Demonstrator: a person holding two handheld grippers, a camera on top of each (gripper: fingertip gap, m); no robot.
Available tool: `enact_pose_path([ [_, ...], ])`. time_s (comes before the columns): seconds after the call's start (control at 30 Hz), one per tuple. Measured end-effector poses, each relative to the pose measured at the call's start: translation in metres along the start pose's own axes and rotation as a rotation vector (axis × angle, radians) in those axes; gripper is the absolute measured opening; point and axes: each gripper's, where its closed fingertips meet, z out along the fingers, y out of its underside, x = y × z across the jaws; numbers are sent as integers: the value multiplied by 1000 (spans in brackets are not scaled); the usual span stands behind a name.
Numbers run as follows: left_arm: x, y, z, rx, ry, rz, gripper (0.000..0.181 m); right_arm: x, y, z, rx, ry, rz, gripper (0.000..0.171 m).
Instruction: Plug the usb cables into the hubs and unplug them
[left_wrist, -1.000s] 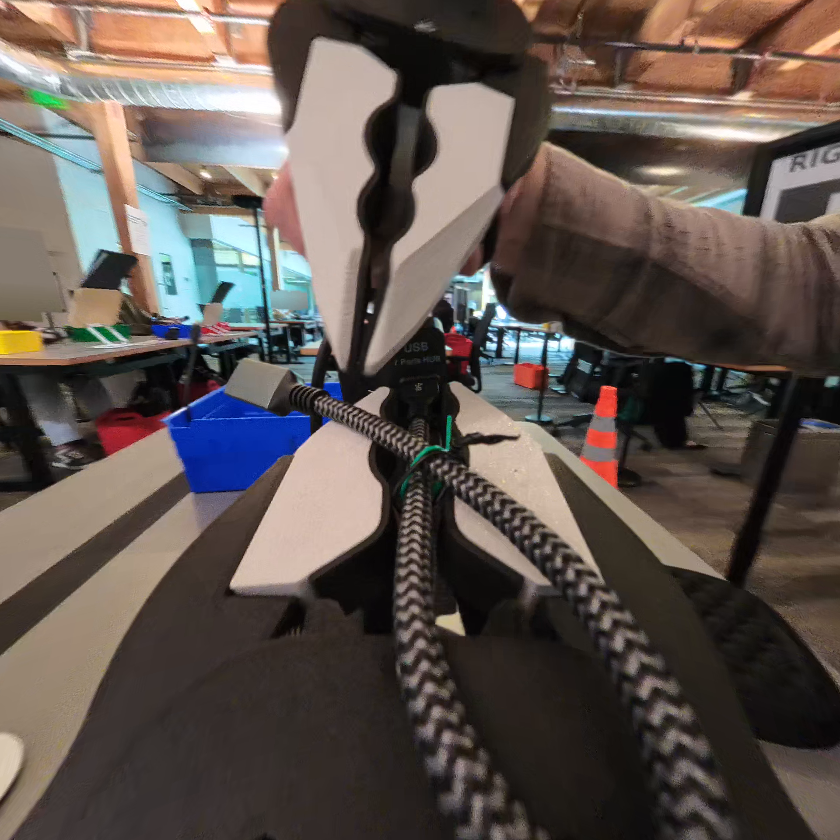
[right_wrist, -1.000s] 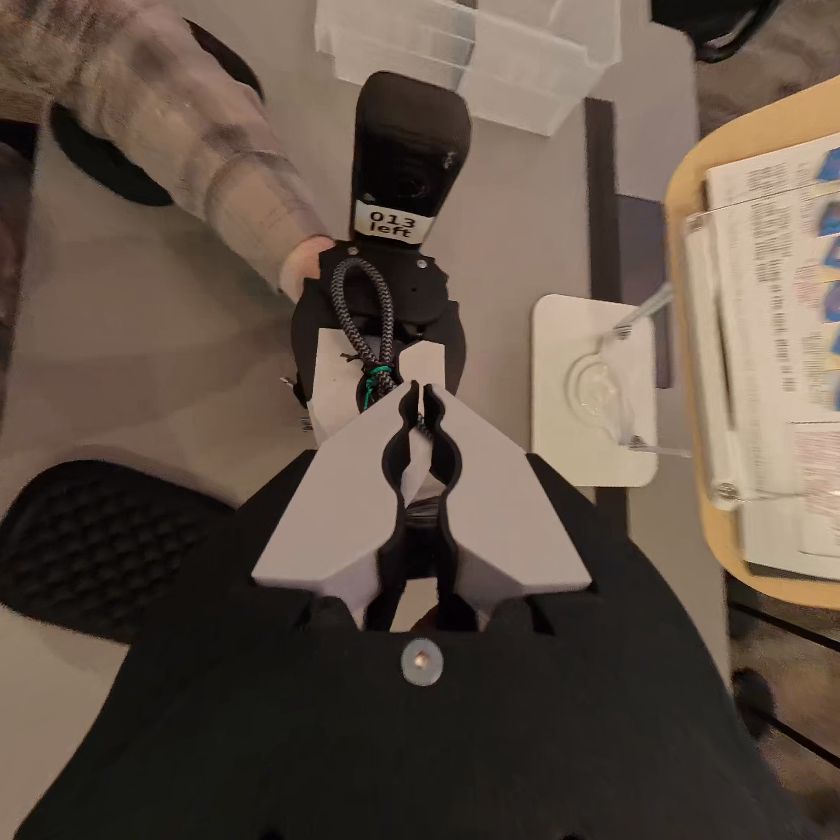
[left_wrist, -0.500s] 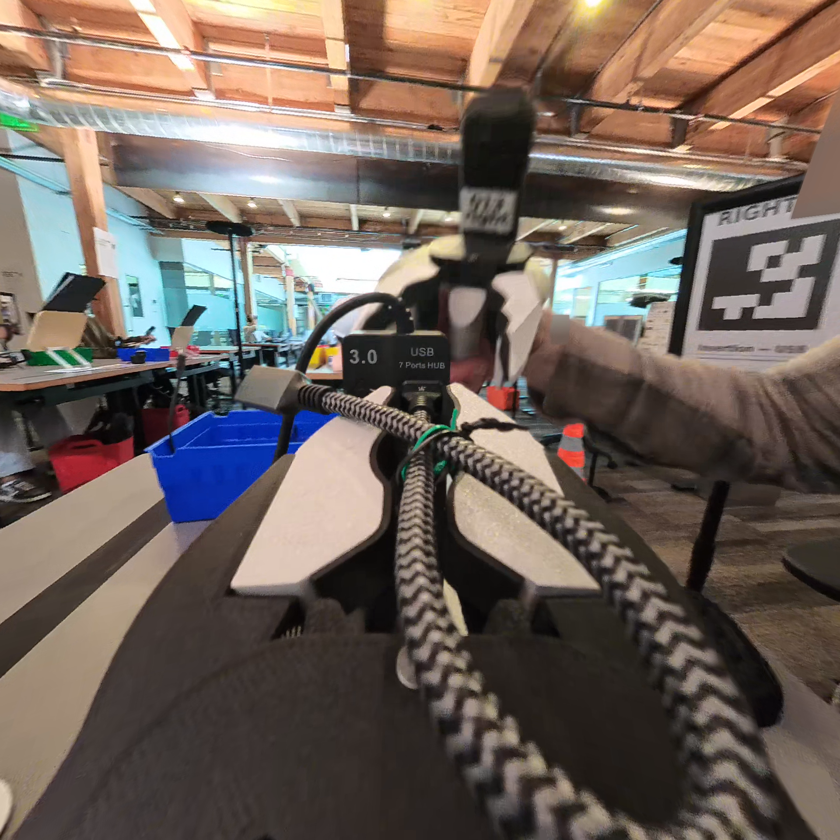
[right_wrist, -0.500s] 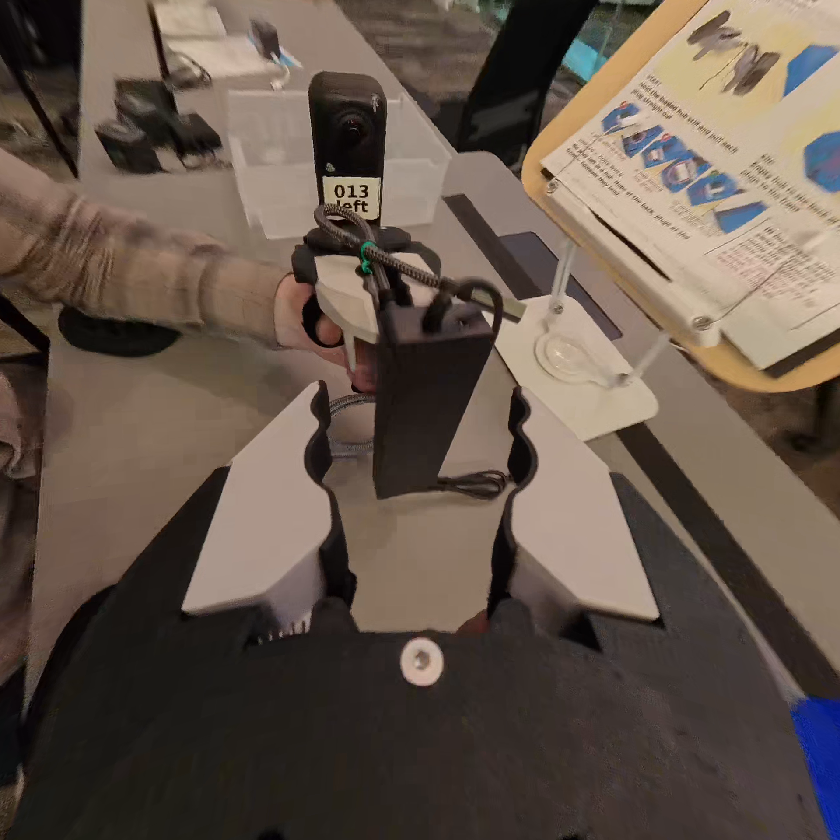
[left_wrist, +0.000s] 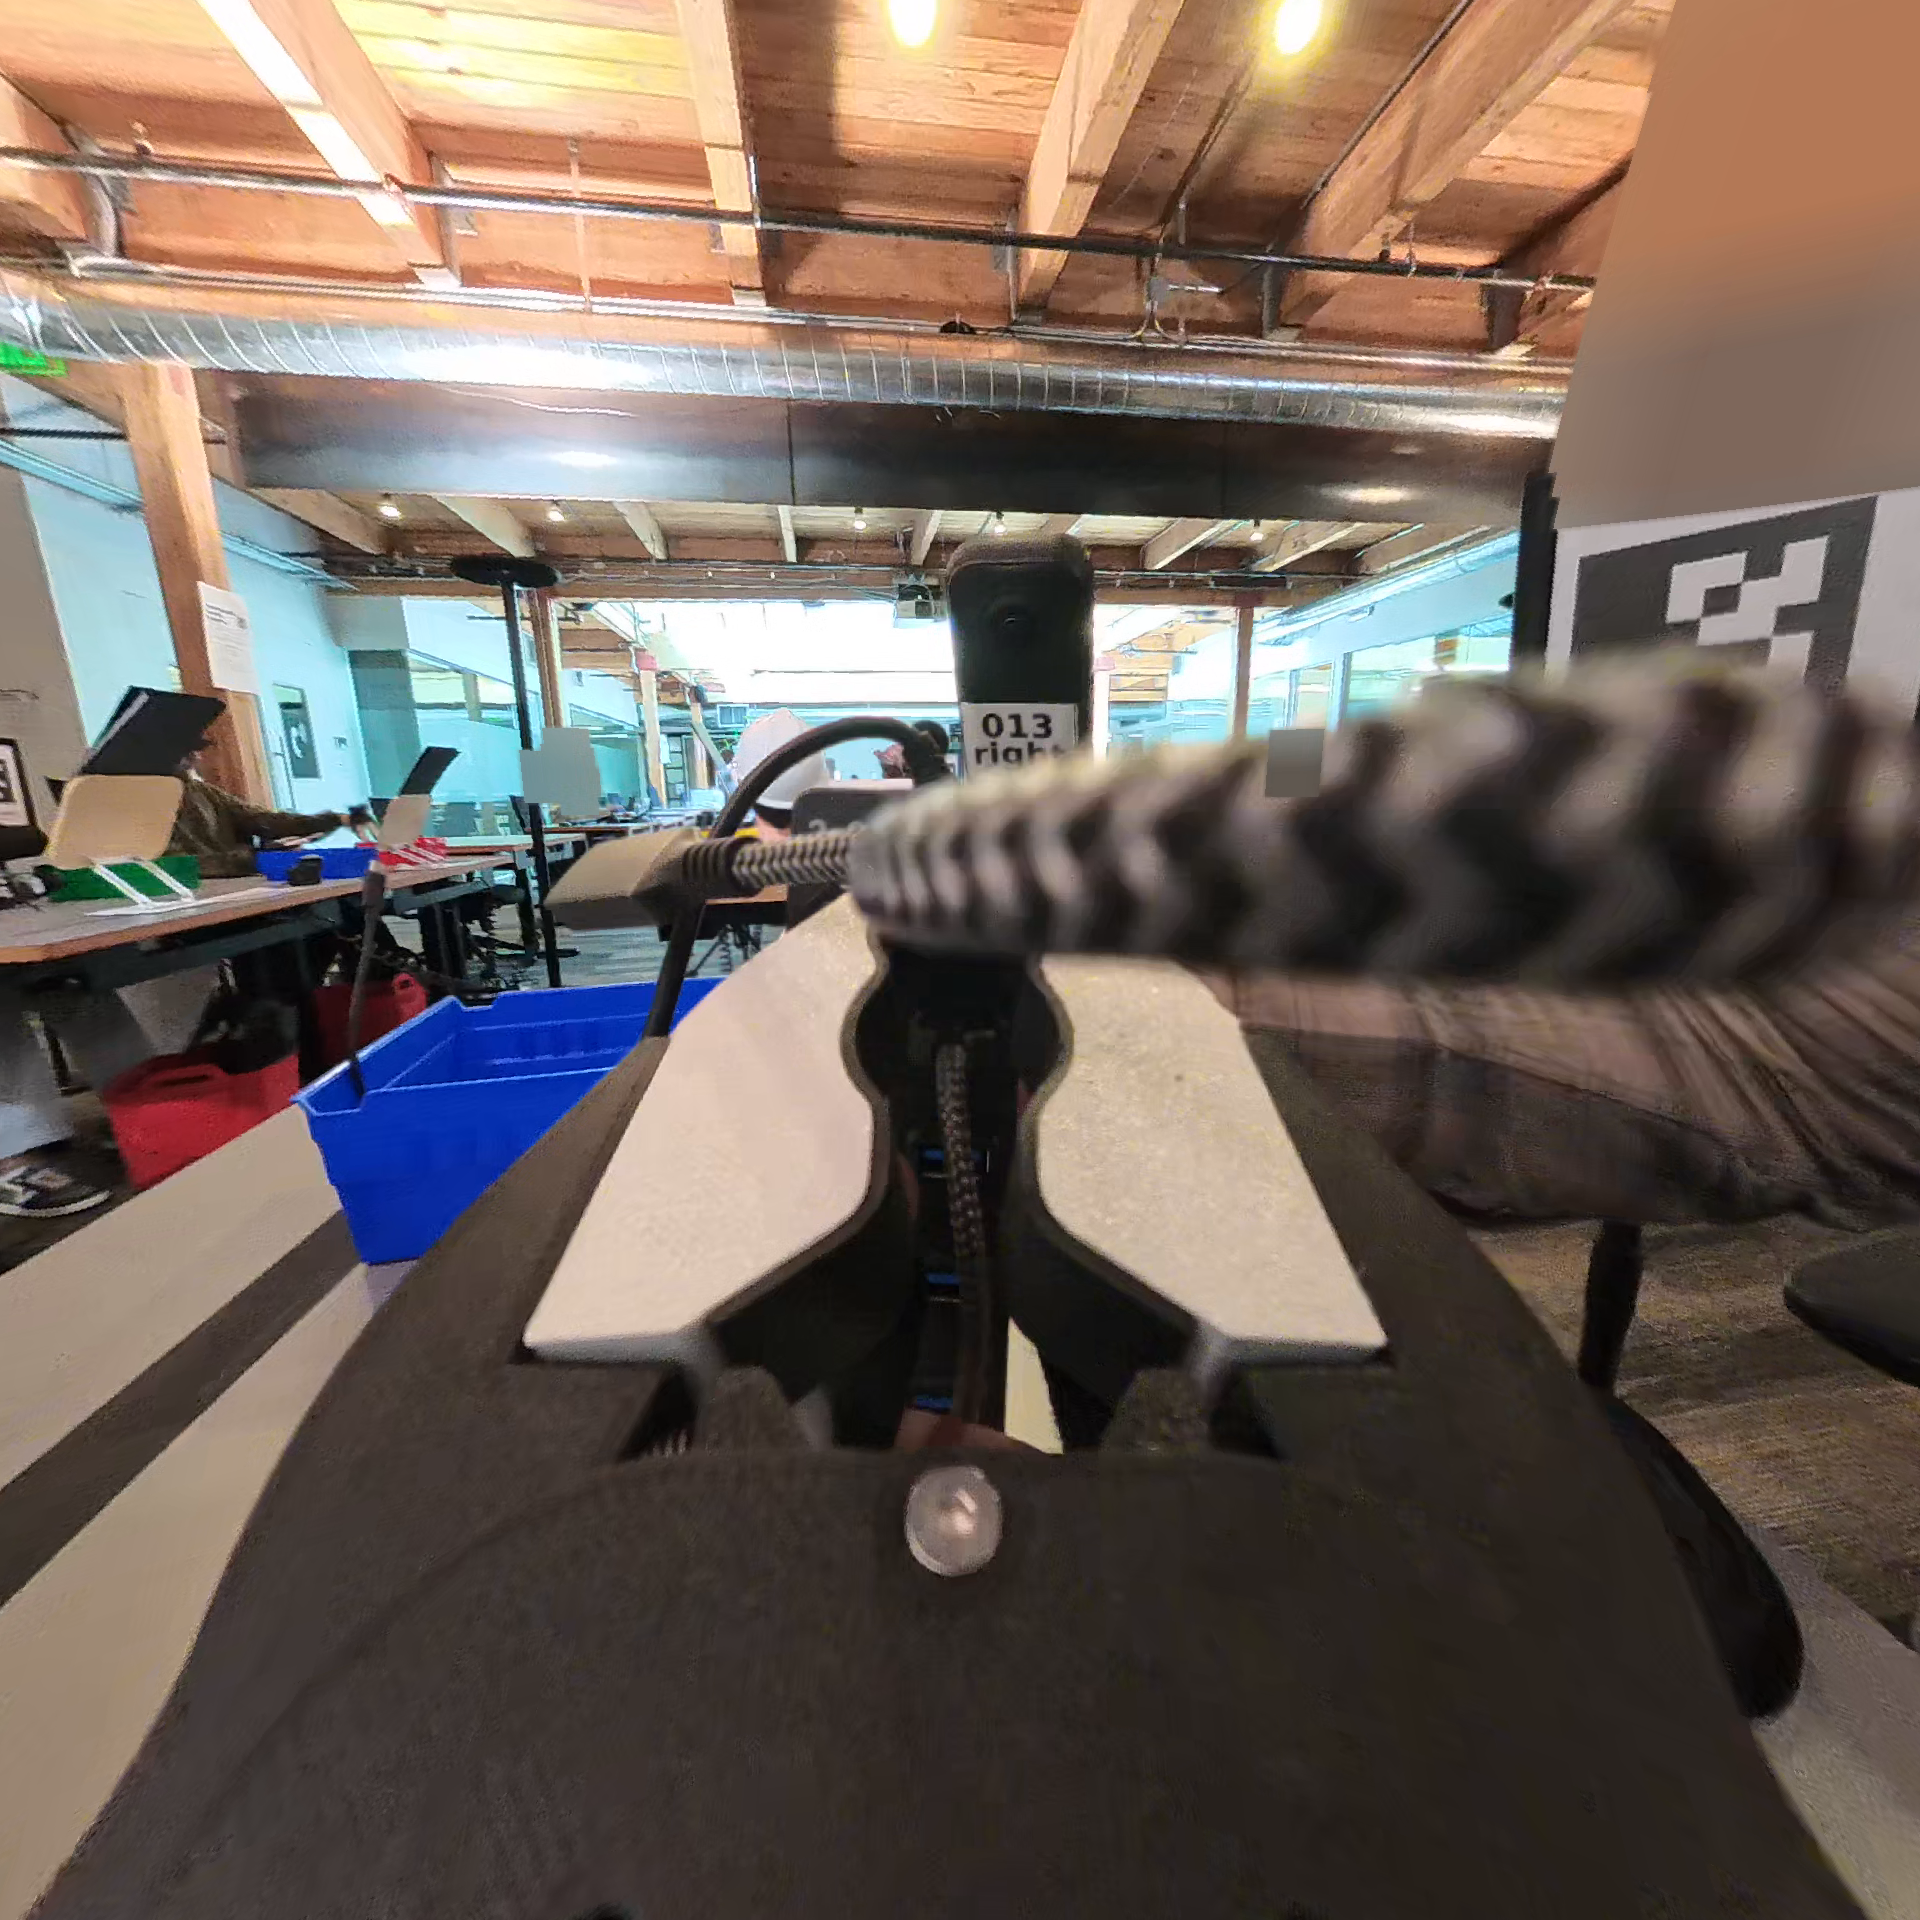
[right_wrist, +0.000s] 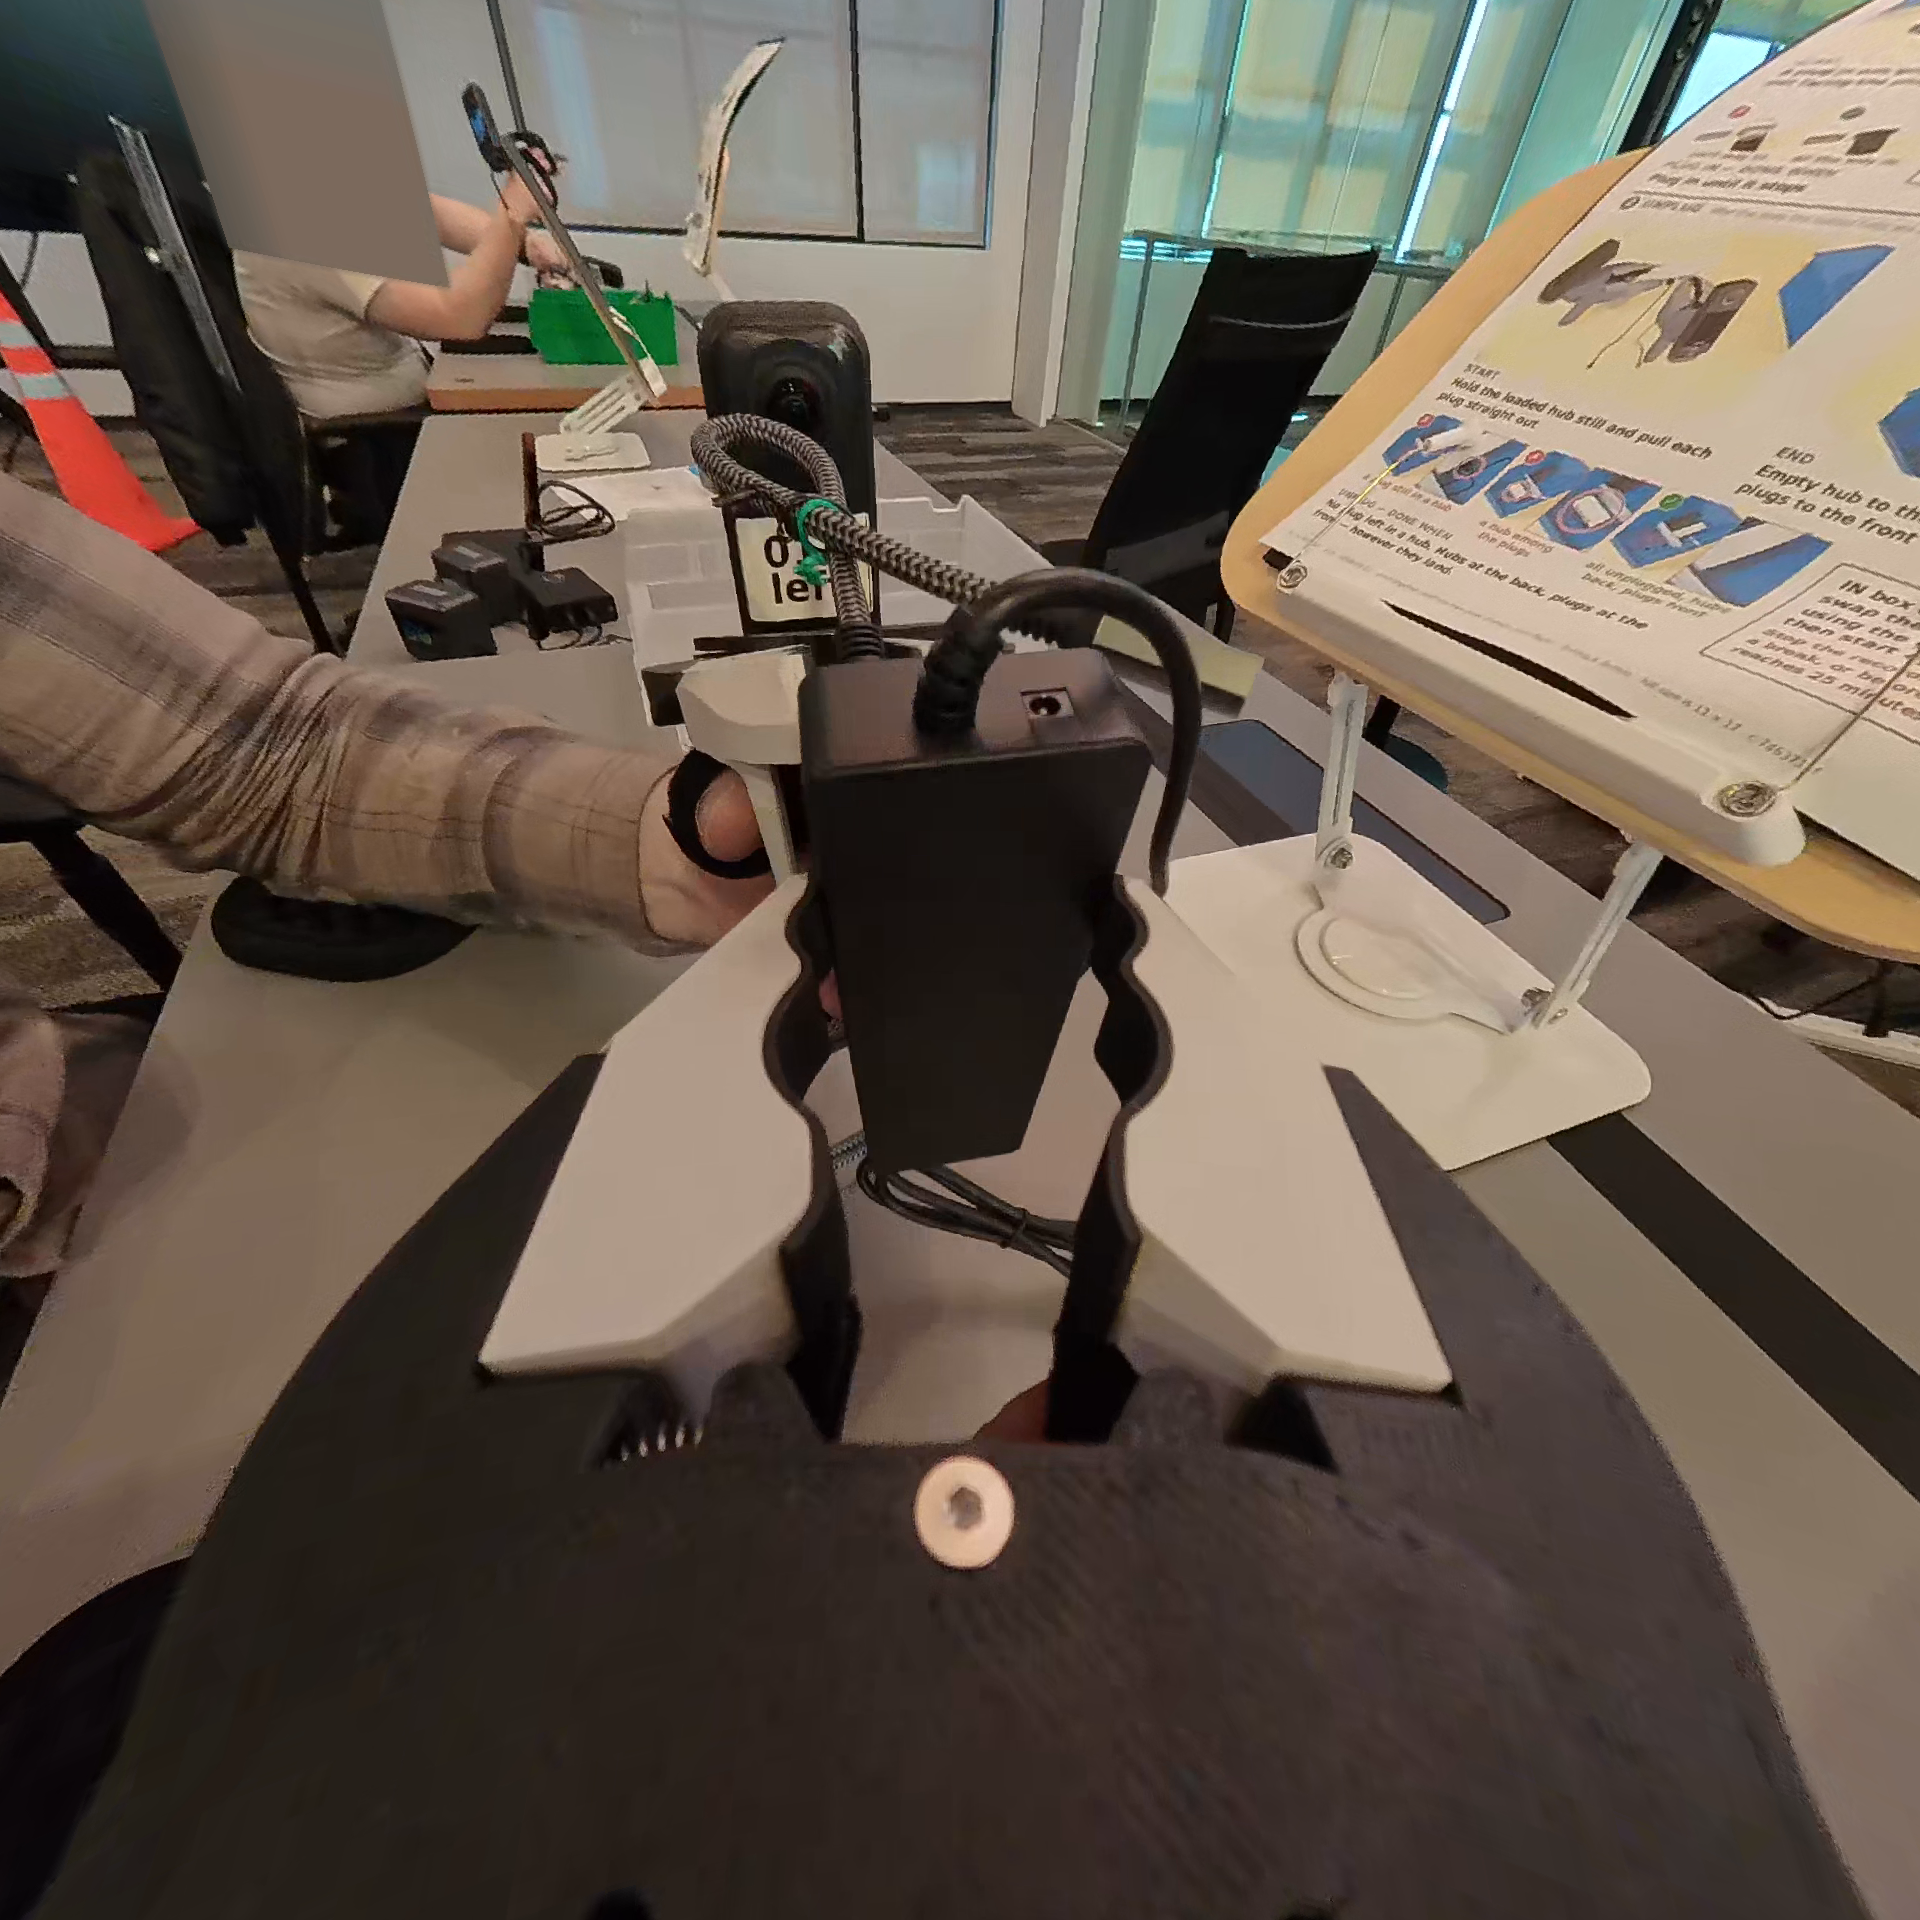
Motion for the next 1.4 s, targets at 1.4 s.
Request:
enact_pose_path([
  [1.4, -19, 22, -17, -378, -43, 146, 69, 21, 0, -35, 115, 59, 99, 49],
])
